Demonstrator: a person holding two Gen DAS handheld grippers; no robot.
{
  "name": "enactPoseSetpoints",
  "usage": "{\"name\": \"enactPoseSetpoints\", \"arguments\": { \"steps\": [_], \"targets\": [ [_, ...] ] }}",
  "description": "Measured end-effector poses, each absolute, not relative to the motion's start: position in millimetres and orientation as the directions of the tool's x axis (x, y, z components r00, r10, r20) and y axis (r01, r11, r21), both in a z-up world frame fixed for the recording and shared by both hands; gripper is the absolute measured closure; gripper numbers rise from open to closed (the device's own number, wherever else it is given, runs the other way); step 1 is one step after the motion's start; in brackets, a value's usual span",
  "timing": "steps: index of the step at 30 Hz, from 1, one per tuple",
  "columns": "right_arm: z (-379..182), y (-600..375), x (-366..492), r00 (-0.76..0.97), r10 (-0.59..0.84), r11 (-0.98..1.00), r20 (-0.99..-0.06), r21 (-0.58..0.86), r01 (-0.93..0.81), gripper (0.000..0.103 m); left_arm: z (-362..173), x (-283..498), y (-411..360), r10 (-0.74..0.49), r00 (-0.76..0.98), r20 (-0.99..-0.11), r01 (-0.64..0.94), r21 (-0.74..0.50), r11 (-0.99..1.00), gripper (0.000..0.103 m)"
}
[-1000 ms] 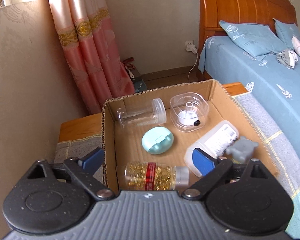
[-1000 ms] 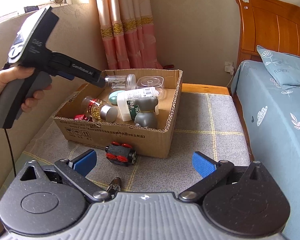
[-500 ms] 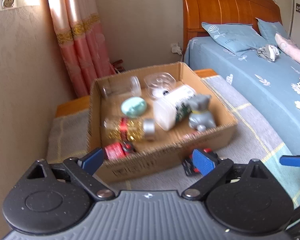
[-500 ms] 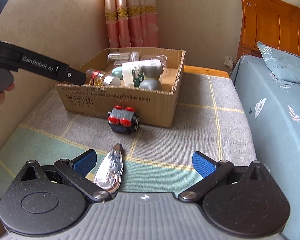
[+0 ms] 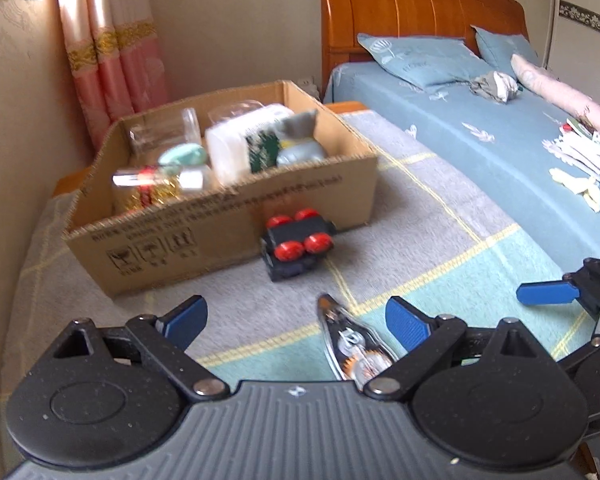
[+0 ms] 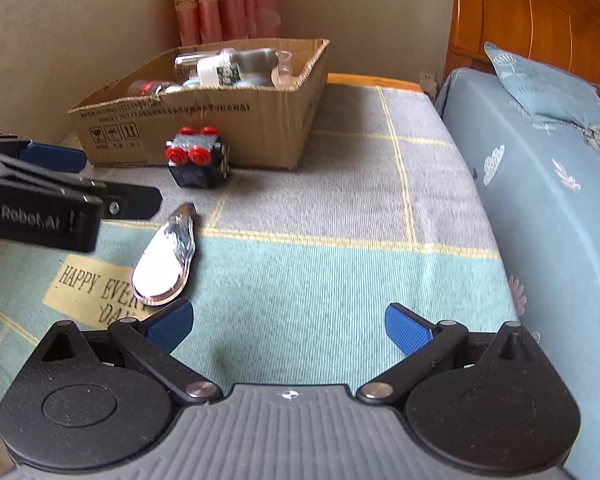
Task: Organize rigid objects
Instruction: 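Move the left gripper to the correction tape and close on it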
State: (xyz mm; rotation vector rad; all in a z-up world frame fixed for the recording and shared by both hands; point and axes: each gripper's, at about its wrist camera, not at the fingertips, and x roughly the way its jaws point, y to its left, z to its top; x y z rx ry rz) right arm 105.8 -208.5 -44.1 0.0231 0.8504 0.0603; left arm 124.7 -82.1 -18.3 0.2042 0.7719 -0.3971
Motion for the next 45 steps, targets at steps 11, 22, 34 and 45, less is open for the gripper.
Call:
{"name": "enactPoseSetpoints", "arguments": {
  "steps": [11, 22, 34, 45],
  "targets": [
    [-54.4, -207.1, 97.1, 0.667, 0.028, 0.998, -0.744, -0.018, -0.062, 0.000, -54.7, 123.8, -93.8, -0.246, 0.599, -0.762, 0.385, 0.005, 0.923, 0.007],
    [-54.7, -206.2, 98.7, 0.666, 0.014, 0.999, -0.746, -0.016, -0.039, 0.000, -62.2, 117.9, -56.2, -0.173, 0.600, -0.781, 0.270, -0.006, 0.963, 0.005],
    [-55.5, -205.6, 98.1, 0.673, 0.010, 0.999, -0.739, -0.017, -0.034, 0.000, -58.6, 122.3, -35.7, -0.123, 0.612, -0.781, 0.162, -0.029, 0.986, 0.004],
    [-56.4, -207.1, 95.2, 0.686, 0.020, 0.999, -0.727, -0.018, -0.049, 0.000, -65.0, 124.5, -82.8, -0.169, 0.642, -0.748, 0.235, -0.018, 0.972, 0.004]
  ]
}}
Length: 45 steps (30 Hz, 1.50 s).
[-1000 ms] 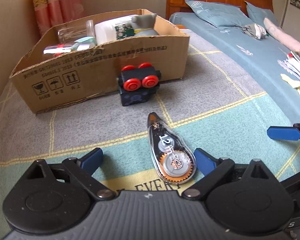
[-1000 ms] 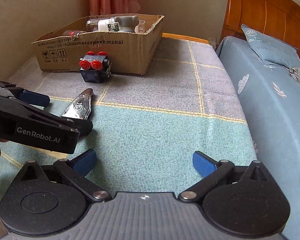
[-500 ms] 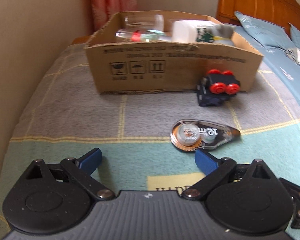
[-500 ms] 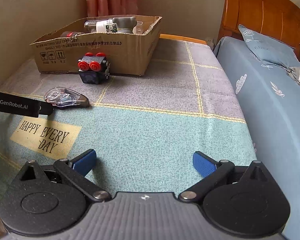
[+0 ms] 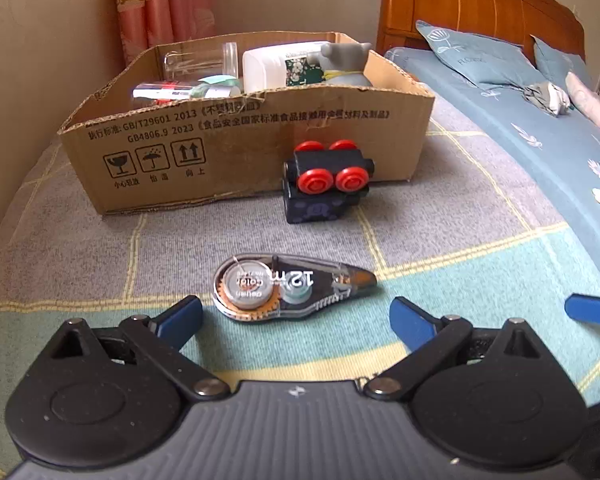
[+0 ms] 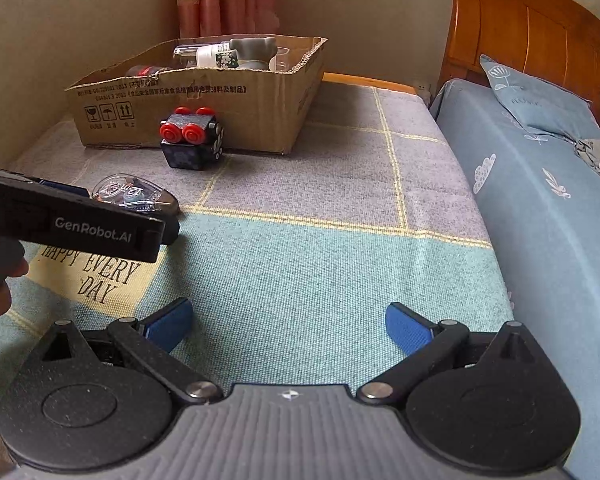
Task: Organize rigid objects
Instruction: 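Move the left gripper to the correction tape and close on it, then hold the correction tape in the left gripper while the right grasps the red-wheeled train block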
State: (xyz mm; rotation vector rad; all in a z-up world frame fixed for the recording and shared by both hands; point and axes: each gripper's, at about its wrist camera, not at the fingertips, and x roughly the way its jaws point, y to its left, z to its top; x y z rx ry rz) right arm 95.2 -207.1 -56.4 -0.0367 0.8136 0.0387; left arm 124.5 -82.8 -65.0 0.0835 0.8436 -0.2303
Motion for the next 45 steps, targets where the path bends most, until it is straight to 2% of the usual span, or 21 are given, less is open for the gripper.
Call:
{"name": "enactPoseSetpoints", "arguments": {
  "steps": [4, 8, 9, 10, 12, 15, 17, 18, 19, 24, 30, 33, 45],
  "targets": [
    [-56.7, -207.7, 95.2, 0.691, 0.025, 0.998, -0.723, -0.018, -0.054, 0.000, -65.8, 130.1, -85.0, -0.165, 0.650, -0.741, 0.226, -0.018, 0.974, 0.008],
    [-57.4, -207.6, 94.1, 0.696, 0.025, 0.998, -0.718, -0.018, -0.055, 0.000, -62.8, 131.9, -81.3, -0.169, 0.657, -0.734, 0.222, -0.026, 0.975, 0.019],
    [-57.5, -207.7, 94.0, 0.697, 0.025, 0.998, -0.717, -0.018, -0.055, 0.000, -61.6, 130.5, -79.3, -0.155, 0.669, -0.727, 0.215, -0.011, 0.977, 0.032],
    [-57.6, -207.7, 94.0, 0.697, 0.025, 0.998, -0.717, -0.018, -0.055, 0.000, -60.1, 131.1, -77.4, -0.160, 0.670, -0.725, 0.217, -0.014, 0.976, 0.040],
    [-57.5, -207.6, 94.2, 0.696, 0.023, 0.998, -0.718, -0.018, -0.052, 0.000, -58.2, 134.1, -71.7, -0.165, 0.661, -0.732, 0.218, -0.024, 0.976, 0.042],
    [-57.2, -206.1, 95.1, 0.693, 0.020, 0.999, -0.721, -0.019, -0.049, 0.000, -58.1, 136.8, -61.4, -0.140, 0.666, -0.733, 0.186, -0.019, 0.982, 0.041],
    [-57.3, -205.1, 95.4, 0.694, 0.016, 0.999, -0.720, -0.019, -0.044, 0.000, -57.9, 137.7, -57.9, -0.148, 0.656, -0.740, 0.176, -0.041, 0.984, 0.028],
    [-57.5, -204.2, 96.2, 0.694, 0.015, 0.999, -0.720, -0.020, -0.042, 0.000, -58.7, 137.6, -58.1, -0.167, 0.641, -0.749, 0.182, -0.062, 0.981, 0.013],
    [-57.4, -203.5, 96.8, 0.693, 0.014, 0.999, -0.721, -0.020, -0.041, 0.000, -59.5, 137.1, -59.5, -0.185, 0.629, -0.755, 0.188, -0.083, 0.979, 0.008],
    [-57.4, -199.3, 98.5, 0.691, 0.012, 0.999, -0.723, -0.021, -0.040, 0.000, -64.8, 139.7, -79.0, -0.141, 0.654, -0.744, 0.200, -0.010, 0.980, 0.008],
    [-57.6, -199.5, 97.6, 0.696, 0.018, 0.999, -0.717, -0.020, -0.046, 0.000, -61.2, 154.0, -82.1, -0.151, 0.647, -0.747, 0.144, -0.076, 0.987, 0.009],
    [-57.6, -199.3, 97.6, 0.697, 0.019, 0.999, -0.717, -0.020, -0.048, 0.000, -61.2, 156.5, -87.6, -0.134, 0.656, -0.743, 0.146, -0.048, 0.988, 0.013],
    [-55.7, -198.6, 104.5, 0.679, 0.024, 0.998, -0.734, -0.022, -0.060, 0.000, -61.6, 146.8, -45.6, -0.107, 0.661, -0.742, 0.131, -0.026, 0.991, 0.013]
  ]
}}
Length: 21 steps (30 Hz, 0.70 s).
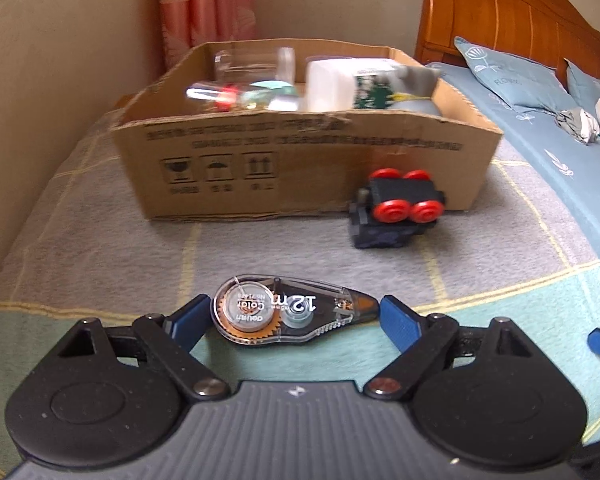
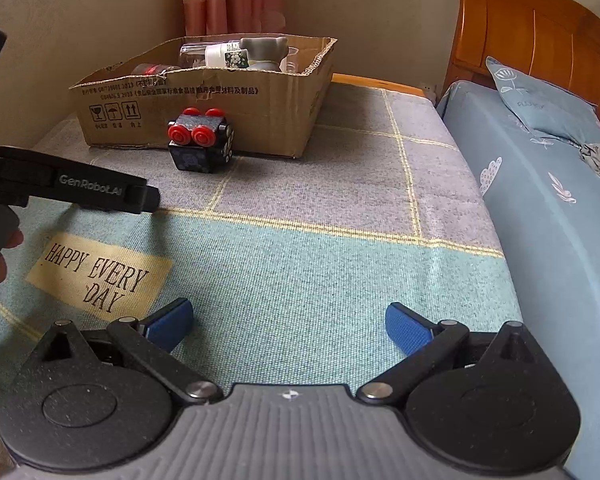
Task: Organize rigid objects
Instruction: 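Hold the correction tape in the left gripper while the right grasps the red-wheeled train block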
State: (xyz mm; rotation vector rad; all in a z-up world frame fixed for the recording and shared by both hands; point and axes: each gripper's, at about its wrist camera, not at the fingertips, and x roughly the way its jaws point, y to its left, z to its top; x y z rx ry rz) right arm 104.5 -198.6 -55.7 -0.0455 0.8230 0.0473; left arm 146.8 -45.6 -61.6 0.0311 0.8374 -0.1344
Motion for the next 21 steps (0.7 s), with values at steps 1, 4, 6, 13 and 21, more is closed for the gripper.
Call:
{"name": "enactPoseSetpoints", "arguments": {
  "steps": [1, 4, 6, 13, 21],
  "targets": [
    [-55.6, -197.8, 106.1, 0.677, 0.023, 0.998, -0.736, -0.022, -0.058, 0.000, -61.4, 146.1, -39.0, -0.097, 0.663, -0.743, 0.123, -0.020, 0.992, 0.013],
    [-55.3, -193.8, 110.9, 0.674, 0.023, 0.998, -0.739, -0.026, -0.062, 0.000, -61.5, 142.9, -20.5, -0.073, 0.667, -0.741, 0.101, -0.007, 0.995, 0.013],
    [-56.0, -190.6, 115.5, 0.676, 0.032, 0.997, -0.736, -0.026, -0.075, 0.000, -61.1, 142.3, -9.6, -0.068, 0.667, -0.742, 0.091, -0.009, 0.996, 0.013],
    [-53.4, -179.0, 139.2, 0.655, 0.040, 0.996, -0.755, -0.026, -0.090, 0.000, -60.7, 133.4, 15.7, -0.064, 0.672, -0.738, 0.089, -0.005, 0.996, 0.013],
    [-42.2, -159.7, 157.9, 0.676, 0.074, 0.990, -0.733, -0.029, -0.139, 0.002, -60.0, 133.9, 30.7, -0.062, 0.668, -0.742, 0.089, -0.004, 0.996, 0.013]
  ]
}}
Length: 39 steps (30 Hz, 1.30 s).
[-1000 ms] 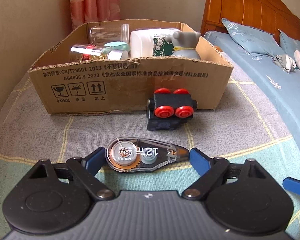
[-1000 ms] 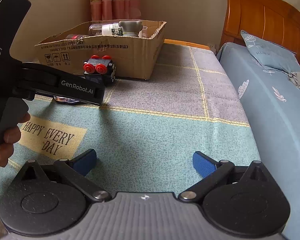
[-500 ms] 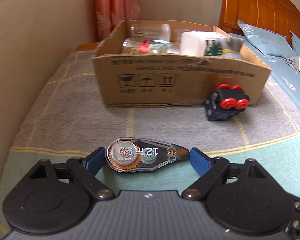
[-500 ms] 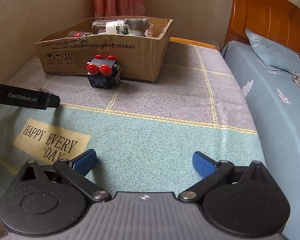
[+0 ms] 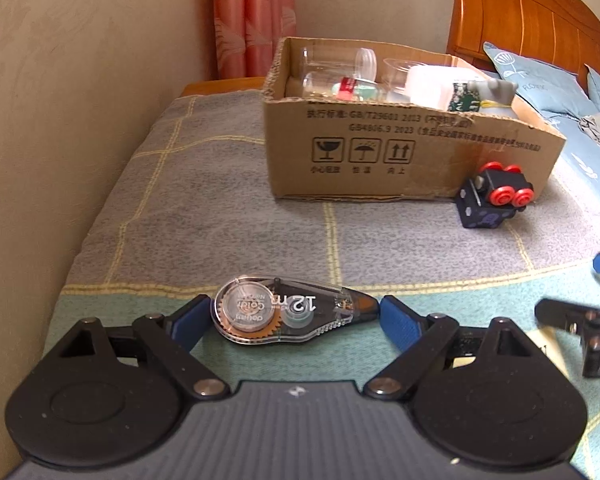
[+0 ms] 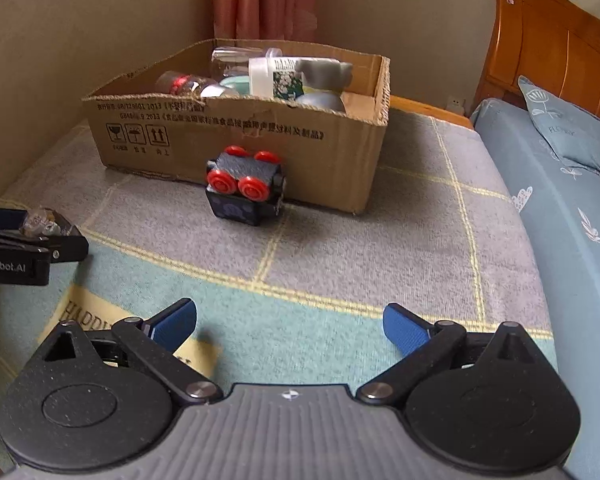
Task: Organize rigid objects
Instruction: 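Hold the correction tape in the left gripper while the right grasps the red-wheeled train block, then drop the correction tape into the box with the left gripper while the right drops the train block in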
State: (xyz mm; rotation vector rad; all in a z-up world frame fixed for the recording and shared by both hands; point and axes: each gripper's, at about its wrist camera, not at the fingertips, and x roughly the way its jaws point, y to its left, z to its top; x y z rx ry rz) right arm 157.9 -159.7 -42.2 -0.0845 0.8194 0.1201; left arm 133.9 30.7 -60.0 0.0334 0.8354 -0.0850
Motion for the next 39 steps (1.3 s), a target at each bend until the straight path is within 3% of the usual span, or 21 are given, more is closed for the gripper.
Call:
{"name": "enactPoseSetpoints", "arguments": {
  "steps": [11, 13, 18, 21, 25, 39],
  "targets": [
    [-32.8, -136.2, 208.0, 0.701, 0.133, 0.987, -0.701, 0.031, -0.157, 0.012, -61.0, 138.0, 36.5, -0.072, 0.670, -0.738, 0.093, -0.012, 0.996, 0.013],
    [-37.1, -134.6, 218.0, 0.690, 0.119, 0.990, -0.714, 0.034, -0.137, 0.018, -60.4, 137.7, 36.5, -0.072, 0.670, -0.739, 0.094, -0.012, 0.995, 0.013],
    [-39.9, -129.5, 224.6, 0.702, 0.115, 0.992, -0.703, 0.043, -0.119, 0.019, -60.1, 137.6, 37.2, -0.078, 0.670, -0.738, 0.102, -0.012, 0.995, 0.013],
    [-39.9, -127.6, 227.0, 0.700, 0.115, 0.992, -0.705, 0.045, -0.118, 0.026, -60.2, 137.7, 37.0, -0.078, 0.671, -0.737, 0.105, -0.010, 0.994, 0.013],
    [-40.3, -128.0, 227.6, 0.694, 0.106, 0.993, -0.712, 0.039, -0.112, 0.045, -61.6, 137.9, 37.2, -0.074, 0.670, -0.739, 0.108, -0.001, 0.994, 0.013],
    [-28.8, -132.8, 209.9, 0.700, 0.152, 0.981, -0.698, 0.019, -0.194, 0.045, -54.3, 134.9, 37.9, -0.094, 0.677, -0.730, 0.142, 0.004, 0.990, 0.014]
  ]
}}
